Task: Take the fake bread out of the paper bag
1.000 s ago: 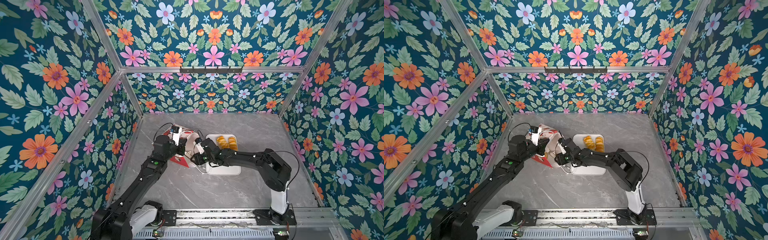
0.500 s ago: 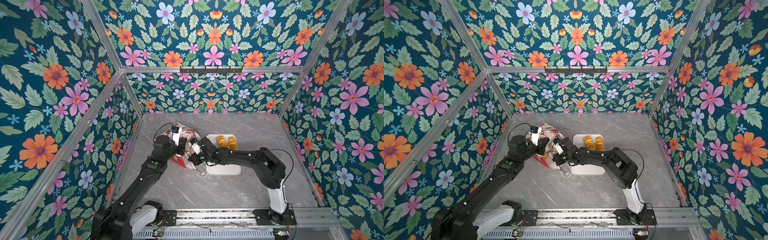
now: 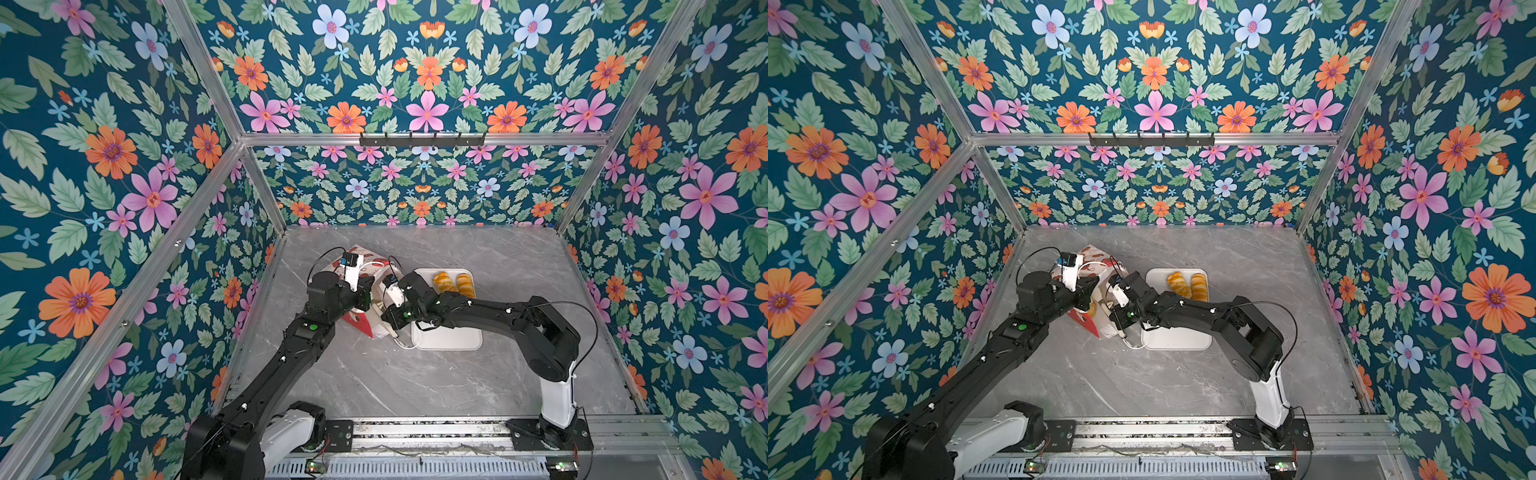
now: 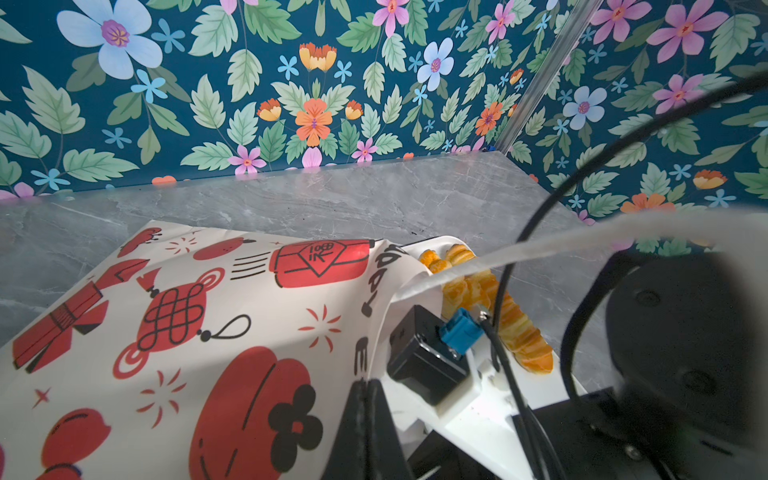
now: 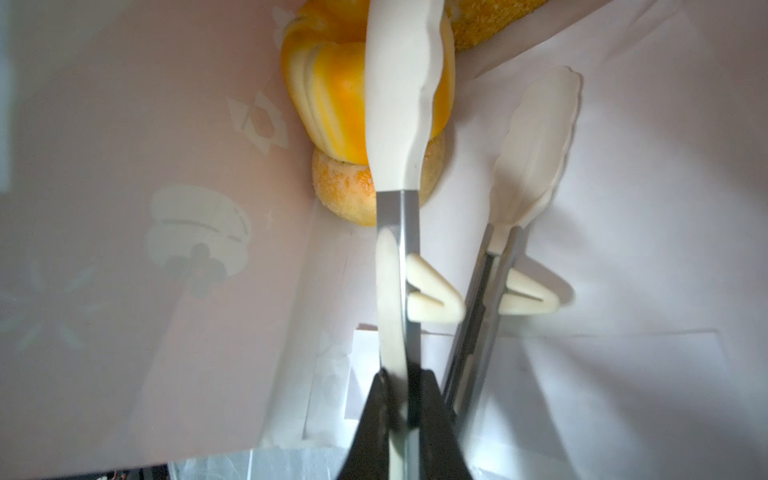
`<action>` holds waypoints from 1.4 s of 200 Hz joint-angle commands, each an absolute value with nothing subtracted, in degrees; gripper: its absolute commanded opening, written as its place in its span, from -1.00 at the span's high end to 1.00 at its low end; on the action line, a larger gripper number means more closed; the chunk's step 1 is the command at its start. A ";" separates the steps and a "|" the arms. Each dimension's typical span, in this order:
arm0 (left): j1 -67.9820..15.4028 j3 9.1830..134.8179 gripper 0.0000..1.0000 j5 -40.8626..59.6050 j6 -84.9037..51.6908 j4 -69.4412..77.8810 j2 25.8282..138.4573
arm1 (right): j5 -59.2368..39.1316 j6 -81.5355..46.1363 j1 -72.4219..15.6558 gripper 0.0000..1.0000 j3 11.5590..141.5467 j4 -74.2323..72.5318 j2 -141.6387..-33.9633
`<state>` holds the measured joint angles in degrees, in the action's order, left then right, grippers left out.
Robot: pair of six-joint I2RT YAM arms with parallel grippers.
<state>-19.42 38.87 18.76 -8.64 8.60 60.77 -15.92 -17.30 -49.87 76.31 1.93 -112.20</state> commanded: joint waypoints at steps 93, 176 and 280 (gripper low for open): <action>-19.45 39.16 1.00 16.61 -11.25 14.89 64.69 | 2.46 -10.38 -55.28 1.00 83.66 17.72 -113.93; -19.43 38.78 1.00 16.70 -10.46 13.65 62.62 | 6.77 -11.09 -56.51 0.64 83.26 16.90 -117.12; -19.43 38.70 1.00 17.41 -9.89 13.33 63.19 | 3.27 -15.46 -55.33 -0.33 75.26 9.31 -111.11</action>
